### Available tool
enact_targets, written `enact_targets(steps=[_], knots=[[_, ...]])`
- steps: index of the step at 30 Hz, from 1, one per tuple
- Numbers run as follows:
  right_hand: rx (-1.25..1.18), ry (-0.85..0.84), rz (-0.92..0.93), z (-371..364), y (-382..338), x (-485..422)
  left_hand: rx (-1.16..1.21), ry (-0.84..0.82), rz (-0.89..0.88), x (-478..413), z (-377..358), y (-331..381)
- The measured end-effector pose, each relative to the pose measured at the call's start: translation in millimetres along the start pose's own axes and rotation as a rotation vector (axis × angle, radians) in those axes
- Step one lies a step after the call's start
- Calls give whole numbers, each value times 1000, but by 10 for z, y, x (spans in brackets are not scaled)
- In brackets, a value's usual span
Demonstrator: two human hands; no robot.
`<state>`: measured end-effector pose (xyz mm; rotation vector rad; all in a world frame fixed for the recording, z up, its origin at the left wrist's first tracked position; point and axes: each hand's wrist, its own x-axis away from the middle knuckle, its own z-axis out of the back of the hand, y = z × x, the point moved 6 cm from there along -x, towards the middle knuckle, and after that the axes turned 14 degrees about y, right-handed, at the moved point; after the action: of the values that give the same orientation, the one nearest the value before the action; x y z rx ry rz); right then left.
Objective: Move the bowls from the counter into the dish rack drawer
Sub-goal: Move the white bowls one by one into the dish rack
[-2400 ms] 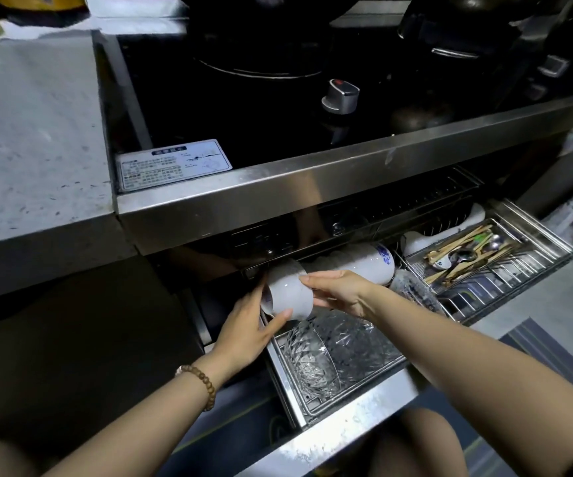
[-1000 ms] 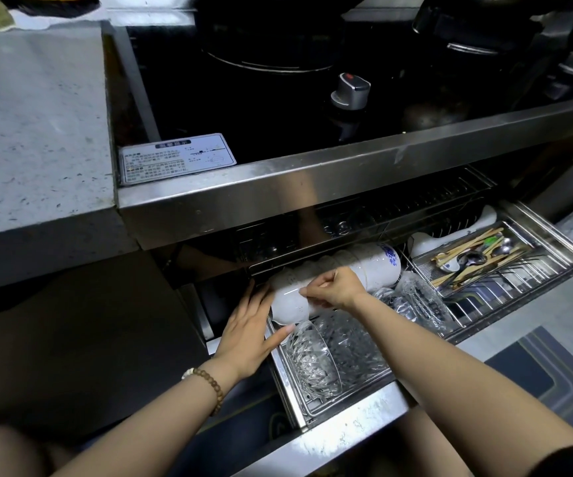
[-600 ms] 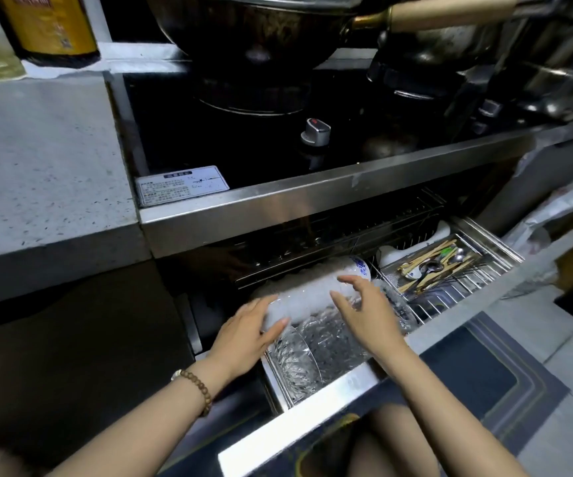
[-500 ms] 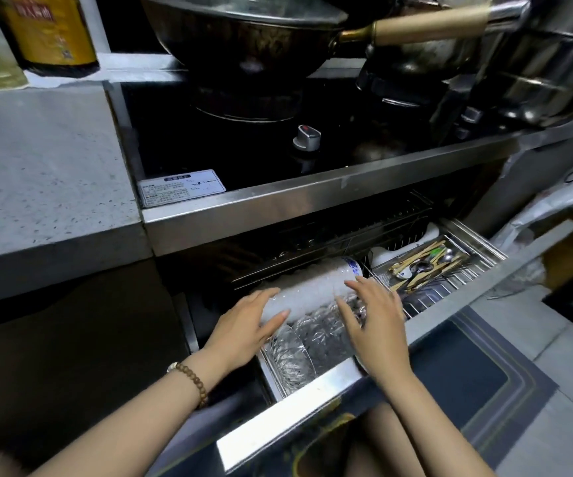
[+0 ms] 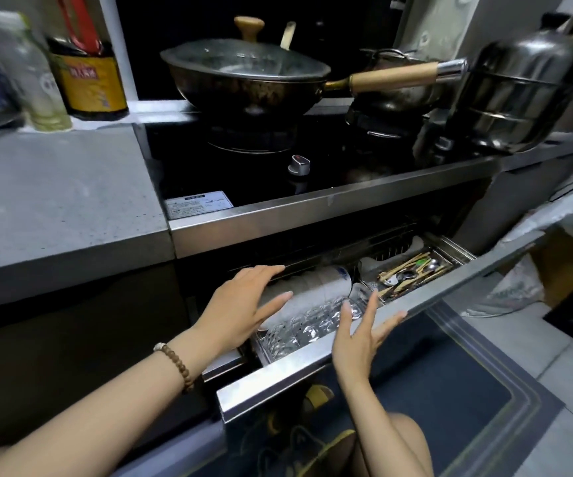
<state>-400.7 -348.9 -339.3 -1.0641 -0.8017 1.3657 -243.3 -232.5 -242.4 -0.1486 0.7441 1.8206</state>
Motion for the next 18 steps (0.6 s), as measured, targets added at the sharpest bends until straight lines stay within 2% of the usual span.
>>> enact_targets(steps=[4, 9, 13, 18], knots=[[22, -83, -19, -240, -118, -85, -30, 61, -48, -10, 206, 61], [67, -269, 1, -498, -304, -214, -170, 158, -206, -97, 481, 197], [27, -463, -7, -605, -423, -350, -187, 215, -158, -191, 687, 185], [-3, -682, -72, -520, -489, -534, -312, 173, -84, -267, 731, 4]])
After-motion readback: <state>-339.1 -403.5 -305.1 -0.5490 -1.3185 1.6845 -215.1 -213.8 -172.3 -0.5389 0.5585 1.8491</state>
